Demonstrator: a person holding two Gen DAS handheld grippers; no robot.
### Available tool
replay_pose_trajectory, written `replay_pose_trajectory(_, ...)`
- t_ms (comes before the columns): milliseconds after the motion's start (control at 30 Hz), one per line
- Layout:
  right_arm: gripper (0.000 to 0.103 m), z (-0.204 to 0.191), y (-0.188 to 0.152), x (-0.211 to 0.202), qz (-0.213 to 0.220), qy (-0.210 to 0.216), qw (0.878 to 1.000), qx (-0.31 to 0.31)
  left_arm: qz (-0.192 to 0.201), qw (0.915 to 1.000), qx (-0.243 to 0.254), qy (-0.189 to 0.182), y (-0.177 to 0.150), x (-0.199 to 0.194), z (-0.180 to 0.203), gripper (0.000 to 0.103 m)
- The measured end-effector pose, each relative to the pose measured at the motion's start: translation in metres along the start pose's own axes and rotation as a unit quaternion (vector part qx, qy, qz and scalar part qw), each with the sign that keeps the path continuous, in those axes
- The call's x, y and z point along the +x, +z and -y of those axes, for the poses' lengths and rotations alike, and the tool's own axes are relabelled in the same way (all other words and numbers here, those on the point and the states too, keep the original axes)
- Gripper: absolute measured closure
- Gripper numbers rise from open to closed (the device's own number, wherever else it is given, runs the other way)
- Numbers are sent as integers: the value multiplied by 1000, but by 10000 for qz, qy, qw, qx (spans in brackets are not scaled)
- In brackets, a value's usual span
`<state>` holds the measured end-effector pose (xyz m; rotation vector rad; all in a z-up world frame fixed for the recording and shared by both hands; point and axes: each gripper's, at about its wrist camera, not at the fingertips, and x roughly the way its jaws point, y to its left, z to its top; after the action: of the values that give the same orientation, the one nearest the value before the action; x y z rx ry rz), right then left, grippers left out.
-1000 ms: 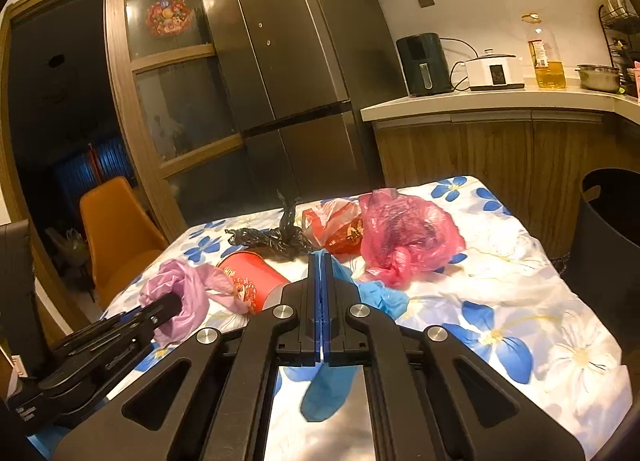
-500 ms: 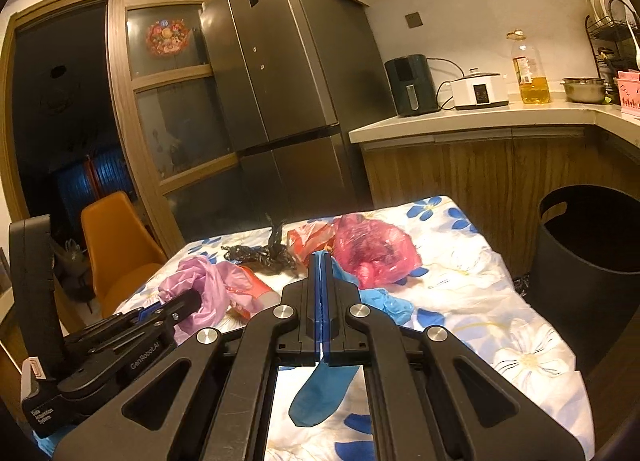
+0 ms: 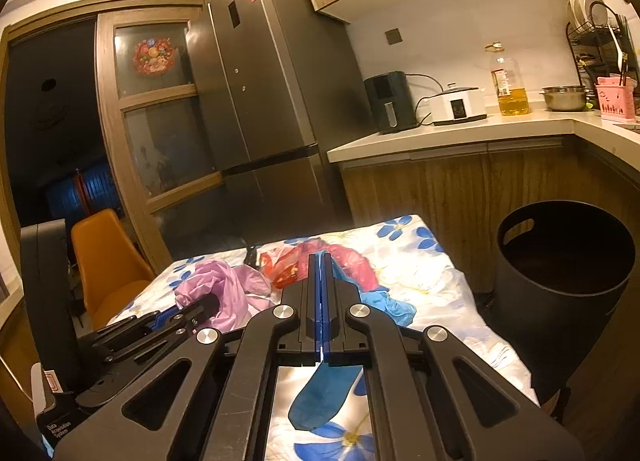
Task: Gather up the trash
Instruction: 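Lift the lavender bag and blue glove and carry both over the black bin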
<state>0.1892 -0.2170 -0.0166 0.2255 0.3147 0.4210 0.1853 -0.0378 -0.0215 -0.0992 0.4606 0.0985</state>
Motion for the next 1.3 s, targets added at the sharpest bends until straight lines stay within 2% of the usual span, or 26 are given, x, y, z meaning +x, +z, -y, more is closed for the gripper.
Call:
replay_pose_trajectory(733,102,61,22,-16,309,-574,9978,120,69,9985,309,-443,19,26,69,92)
replay_pose_trajectory(1300,102,142,61,-40,850,-1458,9852,295,247,9886,662,-1326,48,60,179,91)
